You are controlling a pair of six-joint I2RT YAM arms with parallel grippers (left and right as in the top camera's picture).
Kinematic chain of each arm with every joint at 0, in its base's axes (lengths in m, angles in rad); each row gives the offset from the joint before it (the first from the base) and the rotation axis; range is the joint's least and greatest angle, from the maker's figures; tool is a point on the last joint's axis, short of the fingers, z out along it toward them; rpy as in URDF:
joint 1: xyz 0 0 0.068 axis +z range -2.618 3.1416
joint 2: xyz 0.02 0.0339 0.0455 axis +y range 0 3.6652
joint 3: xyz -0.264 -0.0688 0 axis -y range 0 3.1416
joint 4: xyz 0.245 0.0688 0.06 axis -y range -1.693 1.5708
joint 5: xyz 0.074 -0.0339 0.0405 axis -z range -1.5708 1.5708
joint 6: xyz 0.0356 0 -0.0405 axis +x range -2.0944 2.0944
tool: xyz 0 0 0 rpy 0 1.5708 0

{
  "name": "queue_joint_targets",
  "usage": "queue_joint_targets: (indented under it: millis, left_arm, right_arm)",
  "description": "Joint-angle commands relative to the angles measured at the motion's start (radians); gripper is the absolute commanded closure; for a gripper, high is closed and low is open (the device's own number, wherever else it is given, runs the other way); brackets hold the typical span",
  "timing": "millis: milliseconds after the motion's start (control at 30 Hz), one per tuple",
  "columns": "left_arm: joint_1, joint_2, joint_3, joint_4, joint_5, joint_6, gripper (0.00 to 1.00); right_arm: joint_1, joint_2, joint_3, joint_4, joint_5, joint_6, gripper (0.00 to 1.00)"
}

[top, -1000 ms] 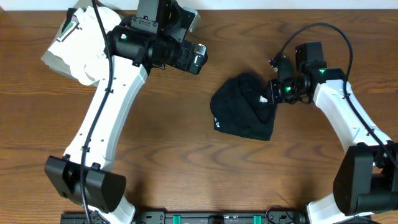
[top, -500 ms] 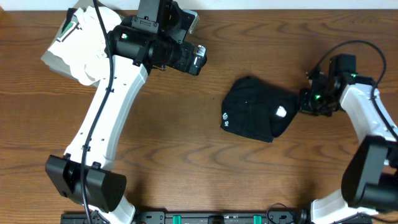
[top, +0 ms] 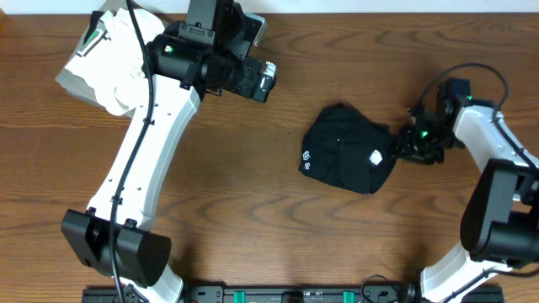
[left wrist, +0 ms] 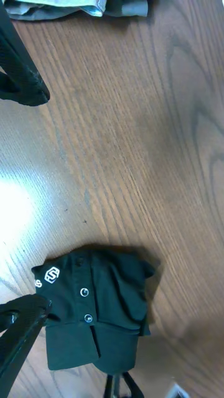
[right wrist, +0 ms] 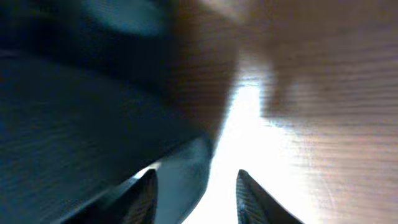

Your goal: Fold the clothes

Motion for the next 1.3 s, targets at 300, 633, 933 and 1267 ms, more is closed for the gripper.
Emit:
queue_joint_targets:
  millis: [300, 633, 933, 1267]
  left_arm:
    - [0.002, 0.014, -0.008, -0.005, -0.074, 0.006, 0.02]
    - [0.002, 0.014, -0.01, -0.009, -0.074, 0.006, 0.02]
    - [0.002, 0.014, -0.012, -0.027, -0.084, 0.006, 0.02]
    - [0.002, 0.014, -0.012, -0.027, -0.084, 0.006, 0.02]
  right_arm:
    - [0.114, -0.136, 0.077, -0.044, -0.147, -0.02, 0.49]
    - [0.208, -0.098, 0.005, 0.087, -0.021, 0.105, 0.43]
    - [0.199, -0.063, 0.004, 0.106, 0.003, 0.107, 0.32]
    - [0.193, 0.073, 0.0, 0.137, 0.13, 0.108, 0.99]
